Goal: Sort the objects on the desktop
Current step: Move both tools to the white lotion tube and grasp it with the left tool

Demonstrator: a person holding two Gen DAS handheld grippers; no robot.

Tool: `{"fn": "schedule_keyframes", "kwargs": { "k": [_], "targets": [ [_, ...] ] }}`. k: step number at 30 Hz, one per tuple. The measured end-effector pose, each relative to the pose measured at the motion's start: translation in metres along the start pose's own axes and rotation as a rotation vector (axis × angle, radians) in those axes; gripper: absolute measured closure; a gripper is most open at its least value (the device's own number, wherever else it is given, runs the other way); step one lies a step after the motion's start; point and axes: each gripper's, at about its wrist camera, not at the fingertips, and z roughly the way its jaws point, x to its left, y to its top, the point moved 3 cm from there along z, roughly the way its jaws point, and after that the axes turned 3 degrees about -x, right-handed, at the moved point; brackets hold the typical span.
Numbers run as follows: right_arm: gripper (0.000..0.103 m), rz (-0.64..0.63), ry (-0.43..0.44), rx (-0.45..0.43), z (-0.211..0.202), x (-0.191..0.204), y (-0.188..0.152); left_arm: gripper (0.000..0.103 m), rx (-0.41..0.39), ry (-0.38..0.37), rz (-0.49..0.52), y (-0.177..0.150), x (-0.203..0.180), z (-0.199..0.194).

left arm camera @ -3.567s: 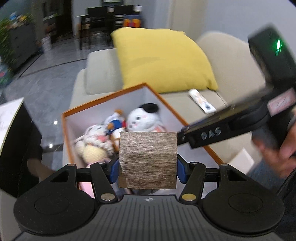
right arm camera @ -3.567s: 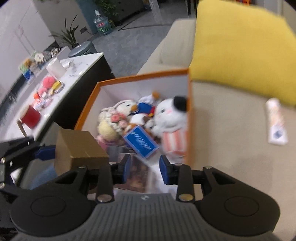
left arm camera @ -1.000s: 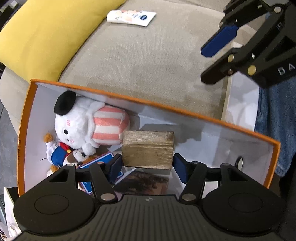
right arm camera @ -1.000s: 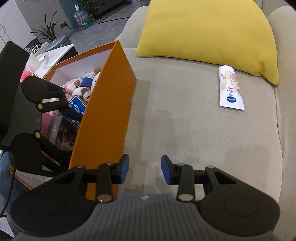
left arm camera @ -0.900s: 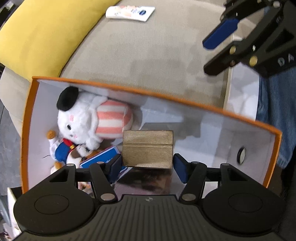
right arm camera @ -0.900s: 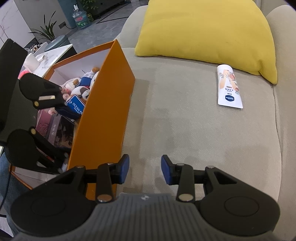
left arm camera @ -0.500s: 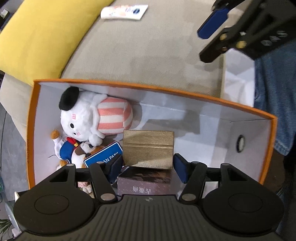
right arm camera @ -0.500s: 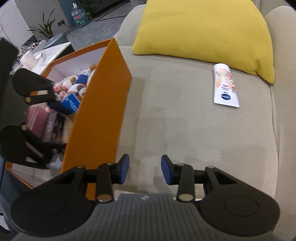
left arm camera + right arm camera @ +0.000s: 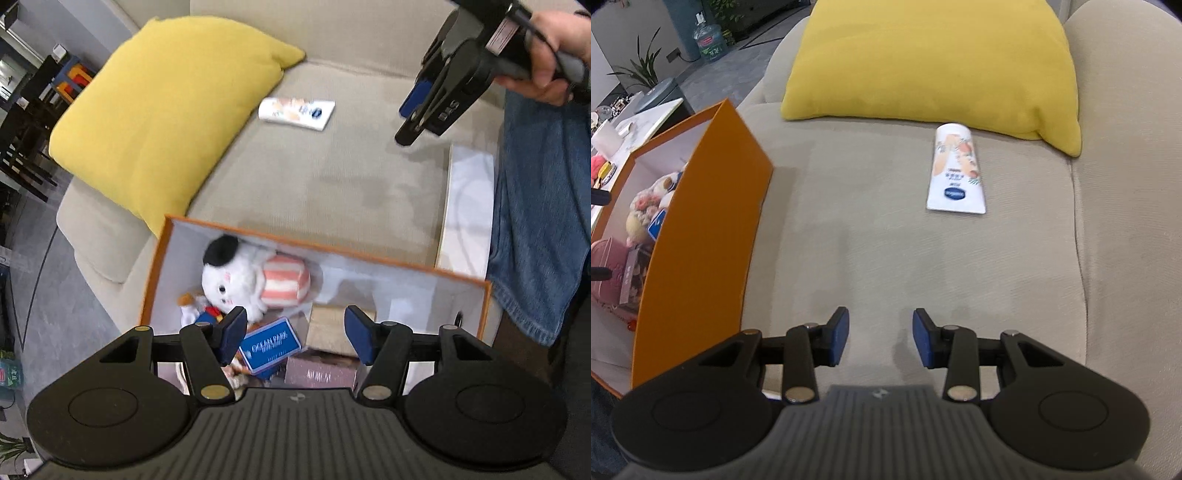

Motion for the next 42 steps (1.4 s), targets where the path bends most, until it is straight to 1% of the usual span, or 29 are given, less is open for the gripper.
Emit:
{"fn": "schedule_keyframes", "kwargs": {
  "k": [2,7,10,12,13,15,17,19,22,24,25,26,29,32,33,35,36,40,41,42],
  "targets": [
    [0.063,0.006,0.000,-0.004,0.002,-0.004,0.003,0.034,-0.031,-0.001,-0.027,0.011,0.001,0.000],
    [0.063,0.029,0.002,-0.008,0.014,-0.016,0.018,0.034,-0.109,0.067,-0.079,0.053,0.001,0.002],
    [0.064,0.033,-0.011,-0.018,0.019,-0.024,0.027,0.034,-0.141,0.066,-0.078,0.081,-0.005,0.015],
    [0.066,0.036,-0.016,-0.031,0.021,-0.030,0.033,0.034,-0.156,0.061,-0.055,0.098,-0.011,0.027],
    [0.070,0.046,-0.018,-0.037,0.022,-0.034,0.036,0.034,-0.166,0.062,-0.037,0.107,-0.014,0.035],
    [0.074,0.079,-0.016,-0.050,0.026,-0.046,0.042,0.034,-0.172,0.058,-0.007,0.123,-0.020,0.050],
    [0.079,0.130,-0.016,-0.063,0.032,-0.060,0.051,0.034,-0.171,0.049,0.009,0.139,-0.023,0.070],
    [0.080,0.182,-0.009,-0.074,0.039,-0.076,0.060,0.034,-0.169,0.048,0.023,0.153,-0.026,0.090],
    [0.083,0.271,0.007,-0.090,0.051,-0.102,0.067,0.034,-0.159,0.040,0.037,0.169,-0.028,0.117],
    [0.083,0.344,0.037,-0.096,0.059,-0.118,0.065,0.034,-0.157,0.026,0.045,0.175,-0.028,0.134],
    [0.080,0.382,0.056,-0.096,0.063,-0.127,0.063,0.034,-0.158,0.025,0.055,0.177,-0.029,0.142],
    [0.079,0.409,0.071,-0.100,0.065,-0.133,0.062,0.034,-0.160,0.023,0.065,0.179,-0.029,0.150],
    [0.079,0.472,0.120,-0.115,0.072,-0.144,0.063,0.034,-0.166,0.005,0.079,0.186,-0.029,0.173],
    [0.079,0.515,0.167,-0.121,0.081,-0.149,0.066,0.034,-0.172,-0.031,0.102,0.192,-0.031,0.191],
    [0.078,0.525,0.171,-0.113,0.084,-0.150,0.067,0.034,-0.174,-0.037,0.118,0.193,-0.033,0.196],
    [0.072,0.544,0.183,-0.085,0.092,-0.153,0.065,0.034,-0.180,-0.029,0.139,0.193,-0.037,0.203],
    [0.072,0.560,0.202,-0.070,0.096,-0.155,0.063,0.034,-0.179,-0.020,0.150,0.192,-0.038,0.208],
    [0.072,0.621,0.311,-0.008,0.111,-0.154,0.058,0.034,-0.182,-0.003,0.162,0.187,-0.039,0.219],
    [0.075,0.625,0.323,0.000,0.113,-0.152,0.057,0.034,-0.183,0.001,0.165,0.185,-0.040,0.220],
    [0.081,0.624,0.328,0.004,0.114,-0.150,0.058,0.034,-0.185,0.005,0.170,0.183,-0.041,0.221]
  ]
}}
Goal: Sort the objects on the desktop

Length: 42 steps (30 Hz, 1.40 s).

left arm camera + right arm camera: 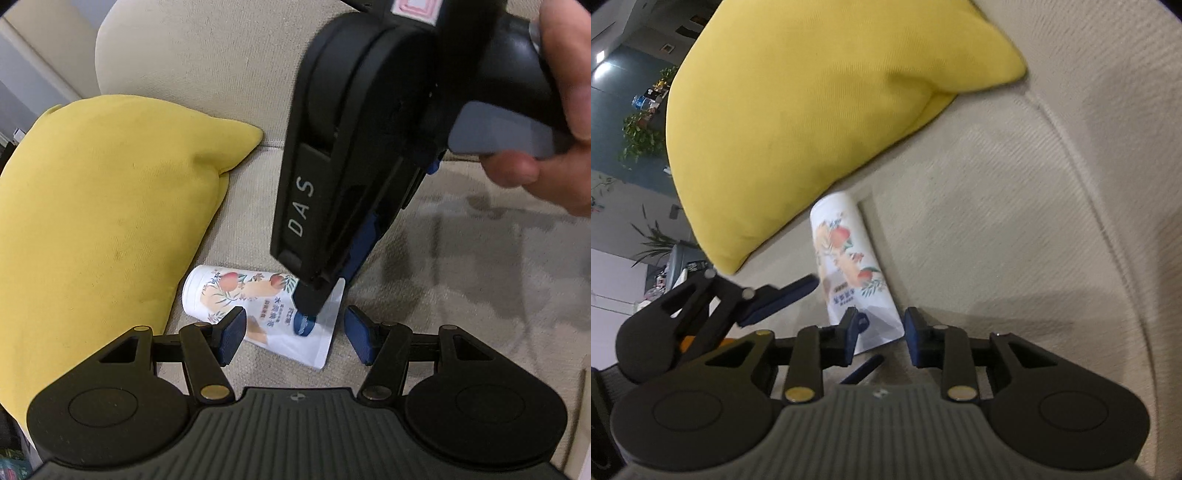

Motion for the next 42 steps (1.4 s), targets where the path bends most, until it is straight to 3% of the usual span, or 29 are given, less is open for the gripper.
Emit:
{"fn": "schedule_keyframes", "kwargs": {
  "k": [1,7,11,14,18,21,25,29,33,39,42],
  "targets": [
    [0.087,-0.001,-0.003,0.007,0.002,0.001,-0.001,0.034,-0.004,0.005,0.005,-0.002,-0.002,0.000],
    [0.095,0.004,0.041,-0.011,-0.004,0.010,-0.006,0.034,-0.011,0.051,0.039,-0.011,-0.012,-0.007],
    [0.099,-0.023,0.098,-0.053,-0.014,0.022,-0.008,0.035,0.012,0.168,0.100,-0.019,-0.021,-0.006],
    [0.100,-0.021,0.119,-0.067,-0.018,0.024,-0.008,0.058,0.027,0.228,0.107,-0.023,-0.023,-0.005],
    [0.100,-0.017,0.176,-0.083,-0.021,0.029,-0.008,0.064,-0.018,0.286,0.103,-0.023,-0.026,-0.010],
    [0.099,-0.018,0.184,-0.083,-0.017,0.024,-0.003,0.079,-0.026,0.303,0.103,-0.023,-0.028,-0.013],
    [0.092,-0.017,0.218,-0.113,-0.024,0.024,-0.005,0.088,-0.041,0.334,0.074,-0.025,-0.025,-0.023],
    [0.081,-0.039,0.234,-0.162,-0.033,0.024,-0.005,0.092,-0.032,0.322,-0.028,-0.029,-0.013,-0.040],
    [0.081,-0.082,0.133,-0.220,-0.034,0.020,-0.004,0.092,-0.008,0.269,-0.197,-0.035,0.007,-0.065],
    [0.080,-0.332,0.048,-0.138,-0.020,0.055,-0.025,0.092,-0.024,0.196,-0.387,-0.039,0.021,-0.140],
    [0.074,-0.456,0.026,-0.105,-0.019,0.076,-0.045,0.092,-0.045,0.178,-0.444,-0.031,0.010,-0.188]
  ]
}}
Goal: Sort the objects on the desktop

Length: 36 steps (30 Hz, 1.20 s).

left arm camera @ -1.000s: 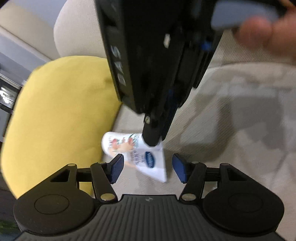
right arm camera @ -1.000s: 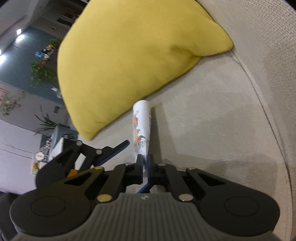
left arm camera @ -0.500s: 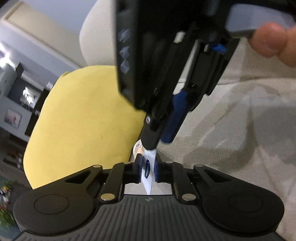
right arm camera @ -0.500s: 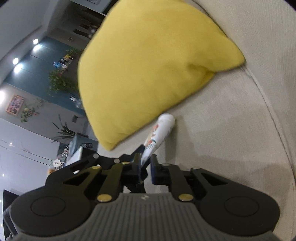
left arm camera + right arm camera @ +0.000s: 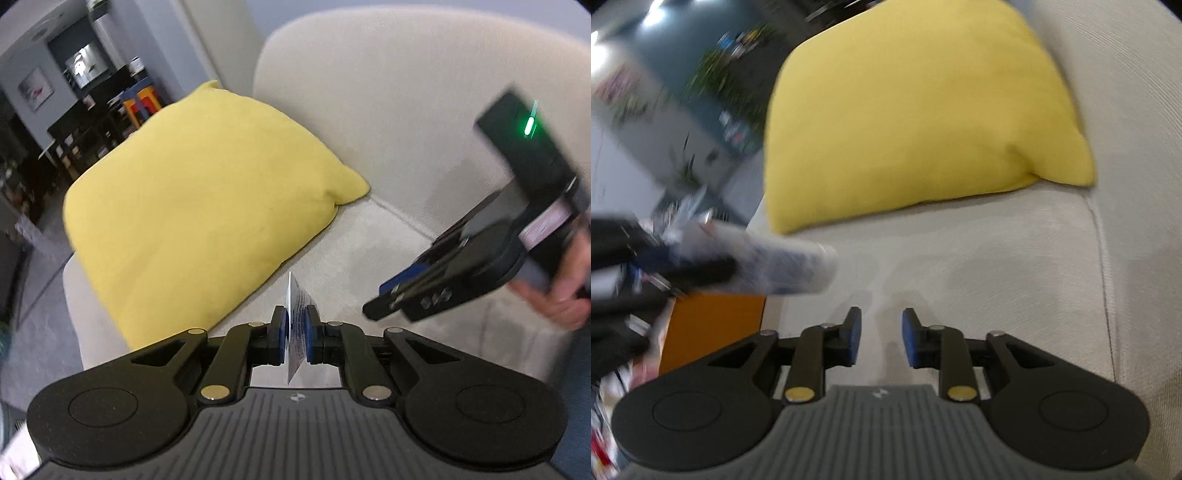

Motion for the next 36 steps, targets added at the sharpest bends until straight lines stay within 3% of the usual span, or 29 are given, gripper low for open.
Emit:
{"fn": "schedule_keyframes", "kwargs": {
  "k": [8,14,19,26,29,36],
  "targets": [
    [0.072,-0.399,0.009,0.131,-0.019,0.098,-0.047,0.092,-0.079,-0.005,-0.151,-0.003,0.032,-0.094],
    [0.072,-0.737,-0.011,0.336,-0.018,0.163,-0.111,0.092,-0.086,-0.005,-0.254,-0.034,0.048,-0.138],
    [0.064,-0.957,-0.070,0.504,-0.008,0.183,-0.162,0.092,-0.084,0.025,-0.301,-0.067,0.058,-0.171],
    [0.057,-1.127,-0.166,0.624,0.019,0.193,-0.198,0.092,-0.011,-0.035,-0.505,-0.104,0.076,-0.163],
    [0.056,-1.159,-0.201,0.637,0.027,0.192,-0.201,0.092,0.039,-0.074,-0.592,-0.112,0.082,-0.143],
    [0.046,-1.226,-0.239,0.631,0.031,0.183,-0.202,0.092,0.120,-0.096,-0.692,-0.122,0.086,-0.099]
  ]
}}
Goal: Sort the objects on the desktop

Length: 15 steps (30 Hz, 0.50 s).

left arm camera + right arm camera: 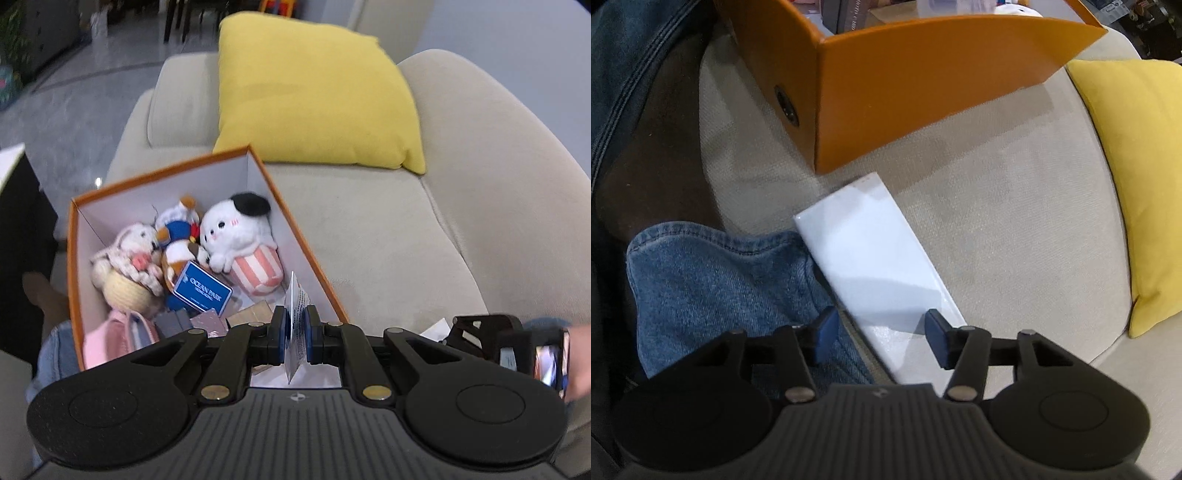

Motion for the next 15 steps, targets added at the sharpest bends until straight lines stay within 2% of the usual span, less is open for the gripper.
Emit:
{"fn": "schedule_keyframes", "kwargs": {
  "k": [4,8,15],
  "targets": [
    [0.041,-0.052,-0.047,0.001,0.011,0.000,0.007,0.092,0.050,0.023,-0.059,0.003,0.004,0.022],
    [0.040,-0.091,-0.080,-0.010,0.016,0.001,0.010,0.092,0.089,0.014,-0.118,0.005,0.008,0.034],
    [0.038,-0.120,-0.116,-0.032,0.025,-0.004,0.010,0.091,0.100,-0.016,-0.195,0.008,0.011,0.045]
  ]
}}
